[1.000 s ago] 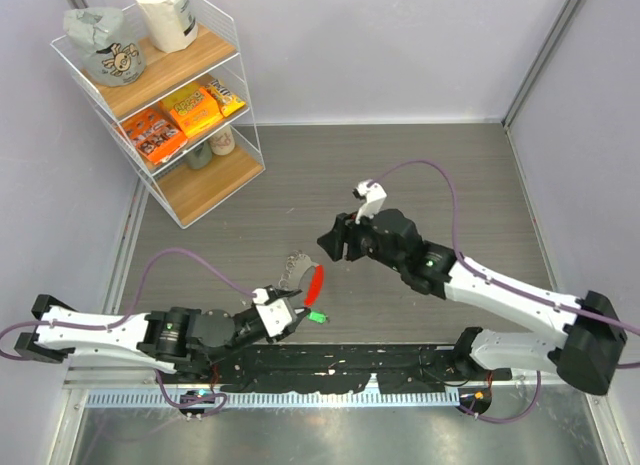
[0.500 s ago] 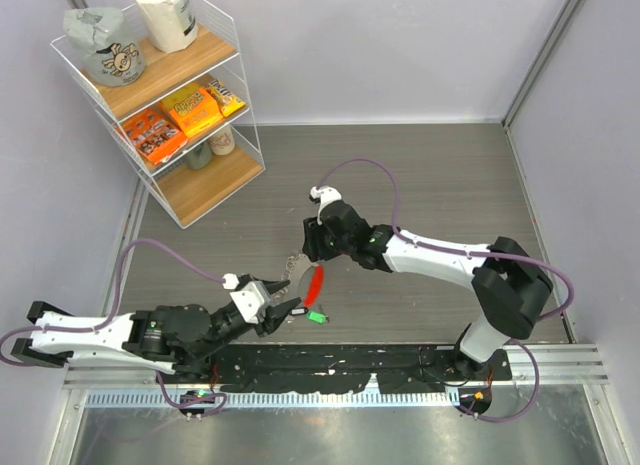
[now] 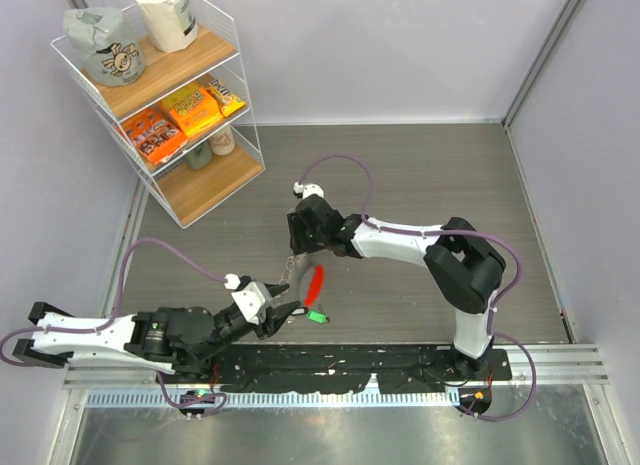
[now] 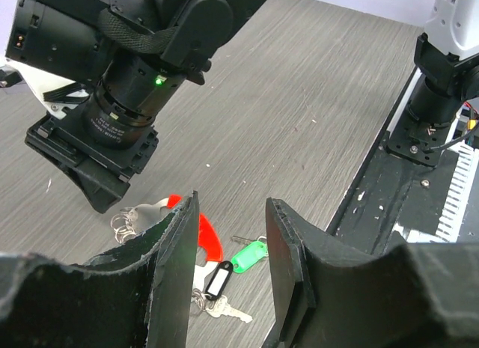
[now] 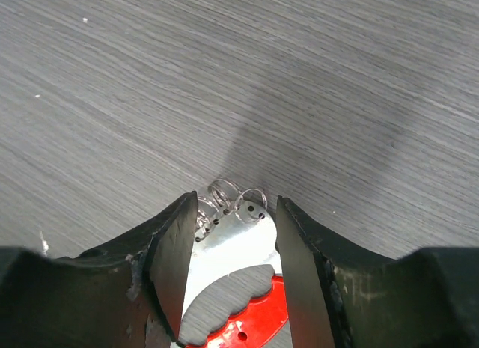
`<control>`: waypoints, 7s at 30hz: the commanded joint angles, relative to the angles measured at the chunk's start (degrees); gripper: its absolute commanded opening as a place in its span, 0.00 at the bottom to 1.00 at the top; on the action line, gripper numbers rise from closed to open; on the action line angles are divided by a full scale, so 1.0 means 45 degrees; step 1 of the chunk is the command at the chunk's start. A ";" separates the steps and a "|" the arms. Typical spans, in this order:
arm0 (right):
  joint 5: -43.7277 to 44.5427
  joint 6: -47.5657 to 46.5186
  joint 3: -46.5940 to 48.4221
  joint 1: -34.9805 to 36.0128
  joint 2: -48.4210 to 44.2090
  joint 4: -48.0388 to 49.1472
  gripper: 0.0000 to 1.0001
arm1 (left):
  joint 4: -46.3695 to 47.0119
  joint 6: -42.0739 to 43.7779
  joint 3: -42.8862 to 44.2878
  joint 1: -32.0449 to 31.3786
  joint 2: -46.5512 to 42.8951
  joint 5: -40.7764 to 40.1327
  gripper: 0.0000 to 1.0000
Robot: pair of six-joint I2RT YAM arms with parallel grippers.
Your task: Put the keys on the keyring
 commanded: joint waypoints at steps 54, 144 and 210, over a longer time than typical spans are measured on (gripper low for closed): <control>0.2950 0.0177 -0.1095 0.0879 -0.1198 -0.1203 0.05 | -0.0089 -0.0563 -0.0418 0.0054 -0.1259 0.0559 0.46; -0.4101 -0.8398 -0.4202 -0.0704 -0.2079 0.2020 0.52 | -0.0928 -0.0778 -0.1062 0.0073 -0.2997 0.0930 0.47; -0.5621 -0.7012 -0.4826 -0.0488 -0.5299 0.1064 0.06 | -0.0850 -0.0778 -0.0574 0.0054 -0.2625 0.1477 0.46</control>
